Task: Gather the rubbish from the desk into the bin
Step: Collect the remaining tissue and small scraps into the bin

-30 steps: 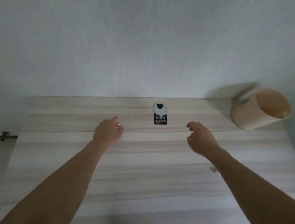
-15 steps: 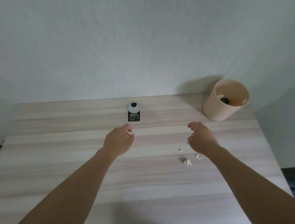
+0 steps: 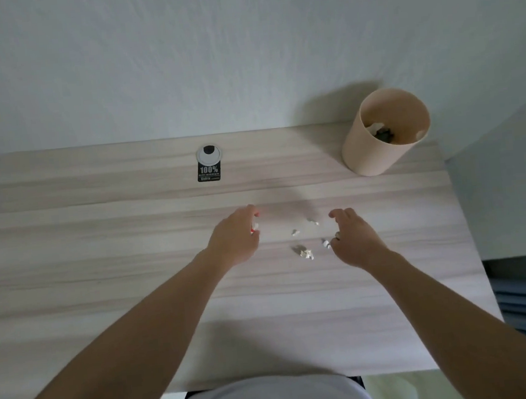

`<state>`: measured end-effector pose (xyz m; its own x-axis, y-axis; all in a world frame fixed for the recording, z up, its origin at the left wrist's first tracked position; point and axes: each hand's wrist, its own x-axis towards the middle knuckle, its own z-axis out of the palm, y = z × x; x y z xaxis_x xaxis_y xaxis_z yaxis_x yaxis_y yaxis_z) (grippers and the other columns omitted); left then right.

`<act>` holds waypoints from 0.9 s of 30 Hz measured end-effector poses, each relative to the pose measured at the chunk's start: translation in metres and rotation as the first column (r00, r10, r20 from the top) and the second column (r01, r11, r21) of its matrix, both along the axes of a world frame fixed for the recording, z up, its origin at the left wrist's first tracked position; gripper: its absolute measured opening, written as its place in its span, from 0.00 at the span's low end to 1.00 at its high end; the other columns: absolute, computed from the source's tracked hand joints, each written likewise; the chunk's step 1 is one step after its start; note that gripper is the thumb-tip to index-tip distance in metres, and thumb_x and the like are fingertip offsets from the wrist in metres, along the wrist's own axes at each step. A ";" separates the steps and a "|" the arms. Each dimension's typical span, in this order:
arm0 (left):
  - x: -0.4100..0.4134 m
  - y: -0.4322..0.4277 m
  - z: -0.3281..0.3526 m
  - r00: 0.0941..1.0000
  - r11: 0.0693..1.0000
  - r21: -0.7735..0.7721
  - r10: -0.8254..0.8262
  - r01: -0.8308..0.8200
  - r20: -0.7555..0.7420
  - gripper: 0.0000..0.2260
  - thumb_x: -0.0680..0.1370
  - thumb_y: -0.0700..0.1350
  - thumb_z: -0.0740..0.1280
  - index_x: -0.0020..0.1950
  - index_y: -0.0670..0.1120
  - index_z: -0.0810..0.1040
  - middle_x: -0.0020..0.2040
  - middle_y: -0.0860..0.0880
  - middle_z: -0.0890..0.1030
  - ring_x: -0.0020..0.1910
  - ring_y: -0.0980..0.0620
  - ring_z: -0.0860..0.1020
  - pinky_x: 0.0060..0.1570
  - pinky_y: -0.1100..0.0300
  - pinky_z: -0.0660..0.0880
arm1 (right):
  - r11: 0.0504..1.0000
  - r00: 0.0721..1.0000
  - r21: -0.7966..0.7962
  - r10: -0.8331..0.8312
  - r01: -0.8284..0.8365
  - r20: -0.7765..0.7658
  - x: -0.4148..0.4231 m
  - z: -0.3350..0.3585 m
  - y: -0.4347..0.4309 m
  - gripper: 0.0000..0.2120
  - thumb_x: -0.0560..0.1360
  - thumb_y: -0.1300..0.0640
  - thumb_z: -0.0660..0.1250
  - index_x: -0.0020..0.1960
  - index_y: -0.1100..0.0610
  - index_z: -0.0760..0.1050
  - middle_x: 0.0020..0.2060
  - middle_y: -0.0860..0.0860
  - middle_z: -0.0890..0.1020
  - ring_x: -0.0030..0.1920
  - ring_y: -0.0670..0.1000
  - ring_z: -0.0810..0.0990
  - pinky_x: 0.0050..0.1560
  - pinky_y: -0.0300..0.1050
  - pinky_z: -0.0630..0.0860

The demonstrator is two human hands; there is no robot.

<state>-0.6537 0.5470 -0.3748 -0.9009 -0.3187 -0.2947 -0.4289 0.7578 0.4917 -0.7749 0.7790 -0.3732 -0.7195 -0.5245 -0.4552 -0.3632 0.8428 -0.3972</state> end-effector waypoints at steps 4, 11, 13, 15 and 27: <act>-0.010 0.020 -0.010 0.998 1.000 0.021 -0.023 0.022 0.062 0.18 0.74 0.42 0.63 0.64 0.51 0.69 0.54 0.49 0.76 0.51 0.44 0.77 0.53 0.52 0.73 | 1.000 0.999 0.016 0.019 -0.020 0.042 0.005 -0.017 0.010 0.23 0.75 0.58 0.64 0.69 0.56 0.65 0.63 0.56 0.70 0.59 0.58 0.74 0.61 0.50 0.70; -0.029 0.042 -0.031 0.989 0.995 0.026 -0.101 0.098 0.112 0.19 0.75 0.44 0.65 0.65 0.53 0.69 0.56 0.50 0.76 0.53 0.45 0.78 0.54 0.52 0.74 | 0.999 0.996 -0.026 0.034 -0.032 0.077 0.010 -0.033 0.014 0.24 0.71 0.66 0.61 0.66 0.56 0.66 0.59 0.57 0.70 0.56 0.59 0.75 0.58 0.49 0.72; -0.036 0.047 -0.038 0.984 0.992 0.030 -0.126 0.123 0.128 0.18 0.75 0.44 0.65 0.64 0.54 0.70 0.58 0.51 0.76 0.55 0.45 0.77 0.54 0.53 0.73 | 0.999 0.997 -0.032 0.025 -0.022 0.075 0.010 -0.037 0.015 0.24 0.71 0.66 0.62 0.67 0.55 0.67 0.59 0.56 0.70 0.55 0.59 0.75 0.57 0.49 0.73; -0.044 0.050 -0.044 0.978 0.990 0.030 -0.141 0.138 0.154 0.18 0.75 0.45 0.65 0.64 0.56 0.71 0.60 0.52 0.77 0.57 0.46 0.77 0.55 0.53 0.73 | 0.999 0.996 -0.026 0.035 -0.034 0.076 0.010 -0.041 0.015 0.24 0.72 0.65 0.62 0.67 0.54 0.67 0.60 0.55 0.69 0.55 0.59 0.76 0.56 0.49 0.74; -0.063 0.055 -0.055 0.951 0.973 -0.029 -0.218 0.230 0.217 0.05 0.72 0.47 0.68 0.46 0.48 0.79 0.47 0.47 0.81 0.48 0.42 0.78 0.45 0.55 0.73 | 0.993 0.997 -0.092 0.068 -0.070 -0.031 0.011 -0.059 0.022 0.08 0.73 0.67 0.65 0.50 0.59 0.79 0.46 0.56 0.75 0.41 0.59 0.77 0.38 0.44 0.71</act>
